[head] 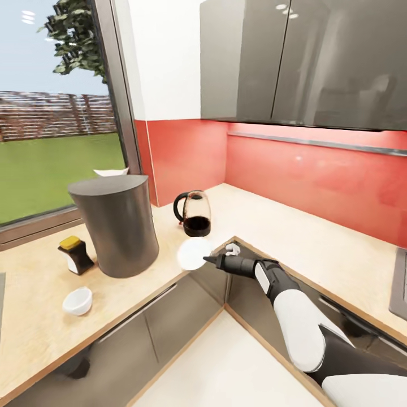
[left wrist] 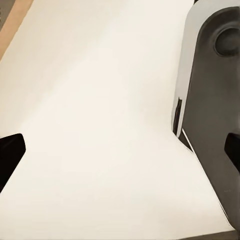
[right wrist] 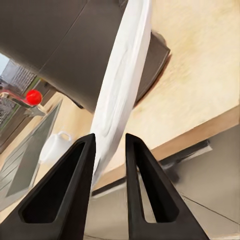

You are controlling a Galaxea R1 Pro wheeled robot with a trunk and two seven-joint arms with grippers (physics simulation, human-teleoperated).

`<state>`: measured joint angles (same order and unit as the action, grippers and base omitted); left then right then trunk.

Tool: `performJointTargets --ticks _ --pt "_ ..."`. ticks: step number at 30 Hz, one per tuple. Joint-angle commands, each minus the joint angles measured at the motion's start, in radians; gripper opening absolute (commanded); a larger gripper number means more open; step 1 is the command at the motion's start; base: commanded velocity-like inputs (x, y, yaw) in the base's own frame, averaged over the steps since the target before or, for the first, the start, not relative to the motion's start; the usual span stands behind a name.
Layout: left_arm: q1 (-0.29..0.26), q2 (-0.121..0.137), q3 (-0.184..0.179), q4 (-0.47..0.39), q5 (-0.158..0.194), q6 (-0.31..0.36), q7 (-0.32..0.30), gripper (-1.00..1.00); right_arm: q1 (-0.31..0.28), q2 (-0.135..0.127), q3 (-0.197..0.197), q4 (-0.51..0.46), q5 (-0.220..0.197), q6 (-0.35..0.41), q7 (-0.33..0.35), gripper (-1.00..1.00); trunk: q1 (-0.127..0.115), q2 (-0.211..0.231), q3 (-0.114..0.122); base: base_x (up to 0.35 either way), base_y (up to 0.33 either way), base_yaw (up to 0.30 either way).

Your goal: Set up a coffee station on the kitchen countertop: keep the coffee maker on the countertop, move the bottle of coffee from the kitchen shelf to the counter next to the coffee maker, place a paper coffee filter on top of the coffee maker, put the saucer next to the coffee maker with the coffee cup on the saucer, and place the electric kettle next to the coffee maker.

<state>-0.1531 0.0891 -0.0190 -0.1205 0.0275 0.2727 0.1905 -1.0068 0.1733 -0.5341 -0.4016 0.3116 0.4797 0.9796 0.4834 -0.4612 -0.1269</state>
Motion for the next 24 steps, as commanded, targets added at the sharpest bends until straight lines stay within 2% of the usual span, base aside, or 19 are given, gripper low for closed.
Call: performJointTargets --ticks 1,13,18,19,24 --pt "0.000 0.000 -0.002 -0.002 0.003 0.006 0.003 1.00 -0.001 0.001 -0.009 -0.002 0.006 0.010 0.007 -1.00 0.001 -0.002 -0.002 0.329 -0.026 0.098" --pt "0.000 0.000 -0.002 -0.002 0.004 0.005 0.003 1.00 -0.001 0.001 -0.010 0.023 0.006 0.010 0.005 -1.00 0.001 -0.002 -0.004 0.321 -0.063 0.021" --pt "0.000 0.000 -0.001 -0.002 0.005 0.005 0.003 1.00 -0.001 0.001 -0.010 0.061 0.006 0.010 -0.032 -1.00 0.001 -0.002 -0.006 0.063 -0.026 0.131" --pt "0.000 0.000 -0.001 -0.002 0.003 0.004 0.003 1.00 -0.001 0.001 -0.010 0.107 0.006 0.010 -0.055 -1.00 0.001 -0.002 -0.006 0.002 -0.001 0.008" --pt "0.000 0.000 -0.001 -0.001 0.003 0.004 0.003 1.00 -0.001 0.001 -0.009 0.167 0.006 0.009 -0.061 -1.00 0.001 -0.002 -0.006 0.000 0.000 0.002"
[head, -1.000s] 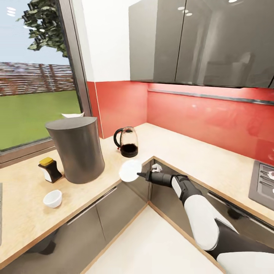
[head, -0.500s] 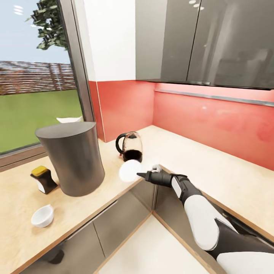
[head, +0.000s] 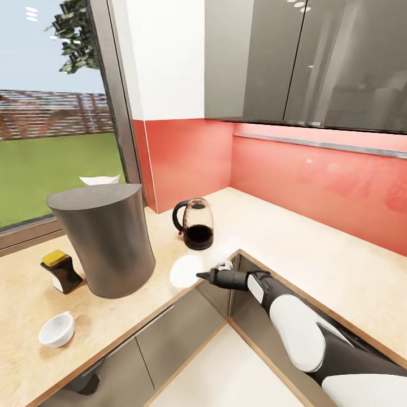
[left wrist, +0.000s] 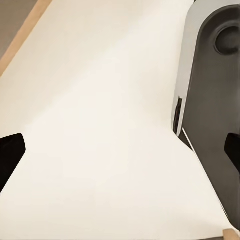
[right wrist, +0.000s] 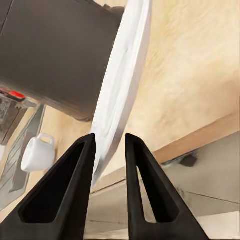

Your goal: Set up a coffee station on the kitchen countertop: keep the coffee maker on the countertop, move the bottle of coffee from the kitchen shelf to the counter next to the coffee maker, place a paper coffee filter on top of the coffee maker, put the saucer next to the coffee maker with the coffee cup on the saucer, and place the electric kettle next to the coffee maker.

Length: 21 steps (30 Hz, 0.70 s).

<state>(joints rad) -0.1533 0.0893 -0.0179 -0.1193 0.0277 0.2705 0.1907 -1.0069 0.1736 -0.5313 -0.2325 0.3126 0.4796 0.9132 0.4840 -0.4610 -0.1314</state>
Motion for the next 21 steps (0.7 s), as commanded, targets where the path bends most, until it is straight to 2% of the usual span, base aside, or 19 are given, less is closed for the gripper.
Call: performJointTargets --ticks 1,7,11,21 --pt "0.000 0.000 -0.002 -0.002 0.004 0.007 0.003 1.00 -0.001 0.001 -0.012 0.007 0.005 0.009 0.001 -1.00 0.000 -0.002 -0.002 0.000 0.000 0.000" --pt "0.000 0.001 -0.002 -0.003 0.006 0.007 0.003 1.00 -0.001 0.001 -0.012 0.025 0.003 0.007 -0.038 -1.00 0.000 -0.002 -0.002 0.028 0.000 0.000" --pt "0.000 0.001 -0.001 -0.003 0.007 0.006 0.003 1.00 -0.001 0.001 -0.012 0.049 0.003 -0.003 -0.043 -1.00 0.000 -0.002 -0.002 0.224 0.000 0.000" --pt "0.000 0.000 -0.001 -0.002 0.008 0.006 0.003 1.00 -0.001 0.001 -0.012 0.151 0.002 -0.192 -0.043 -1.00 0.000 -0.002 -0.002 0.037 0.000 0.000"
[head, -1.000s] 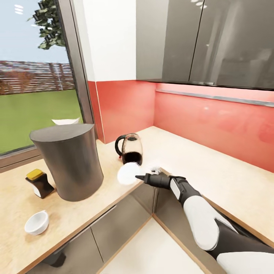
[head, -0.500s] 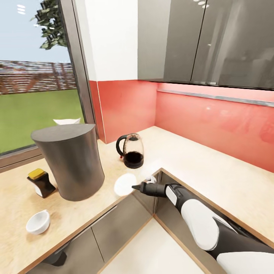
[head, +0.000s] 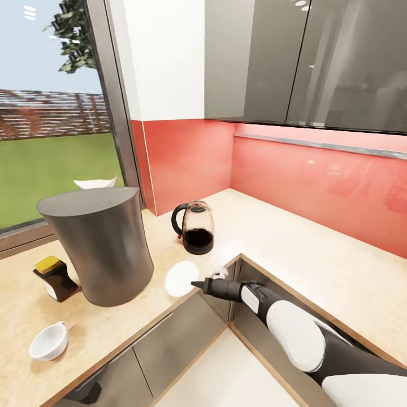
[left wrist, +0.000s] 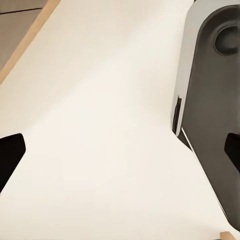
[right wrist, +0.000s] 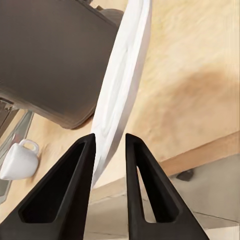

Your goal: Set up a coffee station on the kitchen countertop: keep the coffee maker on the countertop, move the bottle of coffee from the kitchen shelf to the counter next to the coffee maker, place a paper coffee filter on top of the coffee maker, put the saucer next to the coffee maker with the coffee cup on the saucer, and place the electric kettle next to the coffee maker.

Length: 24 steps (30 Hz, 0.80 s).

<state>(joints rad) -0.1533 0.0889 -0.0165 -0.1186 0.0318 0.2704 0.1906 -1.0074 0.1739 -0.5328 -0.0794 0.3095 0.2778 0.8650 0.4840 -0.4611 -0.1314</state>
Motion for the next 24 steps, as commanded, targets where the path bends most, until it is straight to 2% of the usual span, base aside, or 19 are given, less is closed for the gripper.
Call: performJointTargets --ticks 1,8,15,24 --pt "0.000 0.000 -0.002 -0.002 0.003 0.006 0.003 1.00 0.000 0.001 -0.010 0.002 0.005 0.004 0.005 -1.00 0.000 -0.002 -0.002 0.002 0.000 0.000" --pt "0.000 0.000 -0.002 -0.001 0.004 0.007 0.003 1.00 0.000 0.001 -0.010 0.030 0.006 -0.025 0.005 -1.00 0.000 -0.002 -0.002 0.007 0.000 0.000" --pt "0.000 0.000 -0.001 -0.001 0.004 0.007 0.003 1.00 0.000 0.001 -0.010 0.048 0.007 -0.044 0.005 -1.00 0.000 -0.002 -0.002 0.218 0.003 0.000" --pt "0.004 0.000 -0.002 0.014 0.004 0.009 0.003 1.00 0.012 0.001 -0.010 0.050 0.007 -0.065 0.003 -1.00 0.000 -0.002 -0.002 0.063 0.013 0.000"
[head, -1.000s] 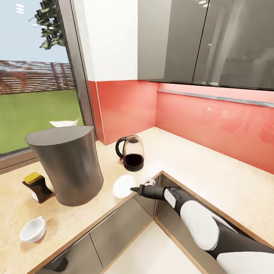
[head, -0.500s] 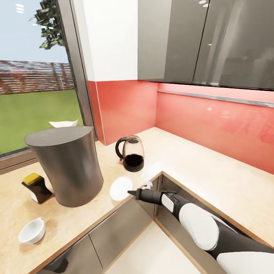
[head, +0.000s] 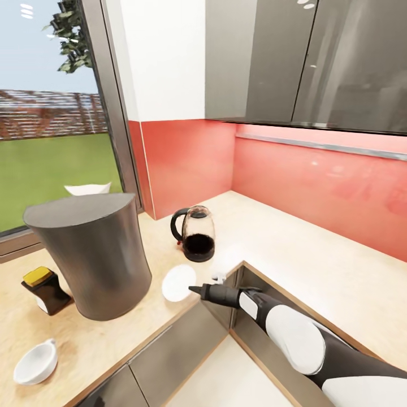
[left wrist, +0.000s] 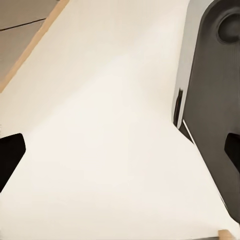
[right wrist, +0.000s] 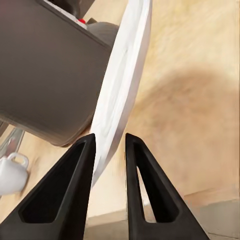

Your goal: Set up a coffee station on the kitchen countertop: keep the coffee maker on the countertop, move the bottle of coffee from the kitchen shelf to the counter next to the coffee maker, place a paper coffee filter on top of the coffee maker, put the saucer next to the coffee maker with the coffee cup on the saucer, and place the electric kettle next to the coffee maker.

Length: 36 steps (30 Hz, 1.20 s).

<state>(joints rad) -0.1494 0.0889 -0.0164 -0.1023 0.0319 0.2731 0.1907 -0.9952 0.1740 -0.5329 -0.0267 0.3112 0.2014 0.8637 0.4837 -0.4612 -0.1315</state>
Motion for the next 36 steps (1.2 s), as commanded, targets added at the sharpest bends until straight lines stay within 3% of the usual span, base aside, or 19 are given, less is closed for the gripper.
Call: performJointTargets --ticks 1,11,36 --pt "0.000 0.000 -0.002 -0.001 0.003 0.007 0.003 1.00 0.001 0.000 -0.010 -0.003 0.005 0.010 0.005 -1.00 0.001 -0.002 -0.002 0.194 0.126 0.000" --pt "0.002 -0.008 -0.002 0.043 0.001 0.005 0.003 1.00 0.013 0.000 -0.010 -0.002 0.005 -0.014 -0.053 -1.00 0.001 -0.002 -0.002 0.104 0.058 0.000" --pt "0.002 -0.017 -0.002 0.047 0.002 0.005 0.003 1.00 0.038 0.000 -0.010 -0.001 0.005 -0.020 -0.055 -1.00 0.001 -0.002 -0.002 0.000 0.038 0.000"
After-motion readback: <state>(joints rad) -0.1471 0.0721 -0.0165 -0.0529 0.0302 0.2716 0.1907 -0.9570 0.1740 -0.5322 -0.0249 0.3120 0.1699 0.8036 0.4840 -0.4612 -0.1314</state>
